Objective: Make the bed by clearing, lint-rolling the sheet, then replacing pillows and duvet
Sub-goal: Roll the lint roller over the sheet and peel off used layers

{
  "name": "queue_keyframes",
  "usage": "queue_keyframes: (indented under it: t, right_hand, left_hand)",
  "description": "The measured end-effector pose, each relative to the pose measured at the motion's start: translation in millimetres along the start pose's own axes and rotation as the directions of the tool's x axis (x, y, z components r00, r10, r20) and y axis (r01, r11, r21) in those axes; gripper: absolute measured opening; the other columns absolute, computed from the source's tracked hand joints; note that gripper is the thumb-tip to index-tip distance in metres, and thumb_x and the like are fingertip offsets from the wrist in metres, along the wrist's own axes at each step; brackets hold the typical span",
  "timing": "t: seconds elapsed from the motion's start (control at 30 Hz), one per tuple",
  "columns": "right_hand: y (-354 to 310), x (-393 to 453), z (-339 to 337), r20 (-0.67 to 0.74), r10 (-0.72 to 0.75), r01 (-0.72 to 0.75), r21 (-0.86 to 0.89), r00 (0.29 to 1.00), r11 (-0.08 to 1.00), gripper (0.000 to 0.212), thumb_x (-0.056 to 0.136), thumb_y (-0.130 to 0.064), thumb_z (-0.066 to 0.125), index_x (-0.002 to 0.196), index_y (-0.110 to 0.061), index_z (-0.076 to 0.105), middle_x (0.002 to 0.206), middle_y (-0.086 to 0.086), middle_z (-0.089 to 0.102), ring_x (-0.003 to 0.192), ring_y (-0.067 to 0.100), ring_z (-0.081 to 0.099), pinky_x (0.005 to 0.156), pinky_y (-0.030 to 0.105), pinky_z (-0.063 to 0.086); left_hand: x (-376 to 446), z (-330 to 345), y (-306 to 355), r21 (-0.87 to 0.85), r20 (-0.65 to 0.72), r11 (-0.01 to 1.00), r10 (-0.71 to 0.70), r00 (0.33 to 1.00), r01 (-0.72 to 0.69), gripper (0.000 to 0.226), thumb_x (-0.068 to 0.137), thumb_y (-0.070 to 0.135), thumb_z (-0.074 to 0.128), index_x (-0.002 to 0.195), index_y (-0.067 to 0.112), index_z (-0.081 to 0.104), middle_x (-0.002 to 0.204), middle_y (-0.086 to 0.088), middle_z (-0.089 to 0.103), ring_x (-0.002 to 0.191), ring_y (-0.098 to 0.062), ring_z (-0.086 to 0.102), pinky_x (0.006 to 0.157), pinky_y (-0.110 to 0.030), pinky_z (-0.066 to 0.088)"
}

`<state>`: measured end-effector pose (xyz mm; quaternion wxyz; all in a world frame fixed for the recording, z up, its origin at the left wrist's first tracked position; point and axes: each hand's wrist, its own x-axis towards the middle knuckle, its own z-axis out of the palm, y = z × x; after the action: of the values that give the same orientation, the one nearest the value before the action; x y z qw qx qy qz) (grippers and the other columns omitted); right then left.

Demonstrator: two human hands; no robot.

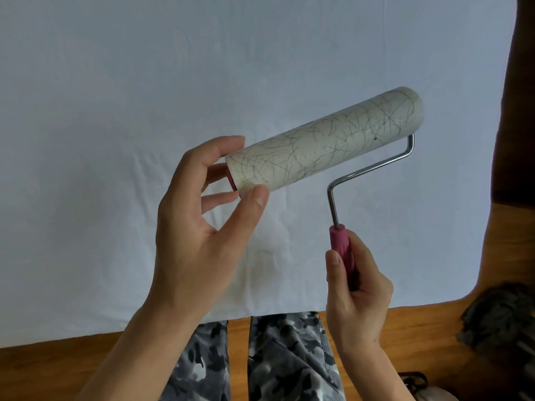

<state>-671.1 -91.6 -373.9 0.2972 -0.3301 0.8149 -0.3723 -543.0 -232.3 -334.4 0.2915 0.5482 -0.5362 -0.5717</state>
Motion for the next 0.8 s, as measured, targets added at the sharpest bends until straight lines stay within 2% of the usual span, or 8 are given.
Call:
queue_keyframes:
  t: [0.13,0.23,0.37,0.47,0.6,0.67,0.8]
  right_hand:
    - [0,0,2,-0.015,-0.027,0.027,-0.013,1.0,1.0,0.024,0.094,-0.024,0.05,0.113,-0.017,0.062,0.061,-0.027,0.043,0.047,-0.004,0.034,0.051,0.004,0.027]
    - [-1,-2,4,-0.017,-0.068,0.067,-0.04,0.998,0.997,0.03,0.094,-0.022,0.05,0.114,-0.004,0.064,0.063,-0.03,0.042,0.05,-0.008,0.039,0.055,0.001,0.027]
    - [-5,-3,6,-0.014,-0.115,0.115,-0.016,0.993,0.993,0.034,0.098,-0.027,0.048,0.116,-0.002,0.062,0.075,-0.029,0.044,0.055,-0.011,0.044,0.058,-0.001,0.031]
    - [-5,-2,9,-0.017,-0.124,0.124,-0.02,0.992,0.992,0.034,0.096,-0.022,0.05,0.113,0.005,0.063,0.076,-0.03,0.04,0.058,-0.015,0.044,0.06,-0.002,0.031]
    - [-4,-5,12,-0.026,-0.114,0.114,0.003,0.993,0.994,0.037,0.097,-0.025,0.048,0.113,0.006,0.063,0.077,-0.031,0.04,0.059,-0.017,0.044,0.06,-0.002,0.031]
    - [-2,-7,13,-0.026,-0.101,0.102,0.008,0.995,0.995,0.033,0.096,-0.02,0.05,0.113,0.004,0.063,0.076,-0.032,0.042,0.059,-0.017,0.044,0.06,-0.002,0.032]
    - [0,-12,14,-0.041,-0.065,0.065,-0.007,0.997,0.998,0.028,0.094,-0.017,0.049,0.111,0.0,0.064,0.066,-0.033,0.043,0.049,-0.008,0.039,0.053,0.0,0.027]
  left_hand:
    - [-3,14,5,-0.186,-0.017,0.97,-0.159,0.987,0.153,0.032,0.086,0.025,0.063,0.116,0.031,0.056,0.107,0.018,0.064,0.107,-0.006,0.062,0.078,-0.022,0.055]
    - [-5,26,7,-0.252,-0.058,0.944,-0.233,0.971,0.211,0.031,0.086,0.027,0.058,0.115,0.038,0.055,0.11,0.017,0.062,0.104,-0.003,0.062,0.078,-0.027,0.056]
    - [-3,32,10,-0.259,-0.096,0.946,-0.223,0.97,0.192,0.031,0.089,0.026,0.054,0.115,0.043,0.052,0.117,0.013,0.057,0.099,-0.001,0.06,0.073,-0.023,0.053]
    - [0,32,12,-0.249,-0.099,0.952,-0.209,0.973,0.179,0.031,0.089,0.025,0.052,0.115,0.043,0.051,0.117,0.009,0.056,0.096,-0.001,0.059,0.073,-0.023,0.051]
    - [3,32,13,-0.254,-0.091,0.948,-0.219,0.971,0.19,0.032,0.086,0.022,0.051,0.111,0.043,0.052,0.105,0.022,0.057,0.092,0.001,0.059,0.072,-0.023,0.05]
    - [4,32,12,-0.263,-0.084,0.943,-0.235,0.968,0.206,0.033,0.084,0.021,0.051,0.109,0.043,0.053,0.099,0.029,0.057,0.092,0.001,0.059,0.073,-0.024,0.049]
    - [4,35,12,-0.287,-0.08,0.931,-0.256,0.963,0.224,0.036,0.08,0.018,0.05,0.107,0.041,0.056,0.096,0.026,0.057,0.089,0.001,0.057,0.073,-0.025,0.048]
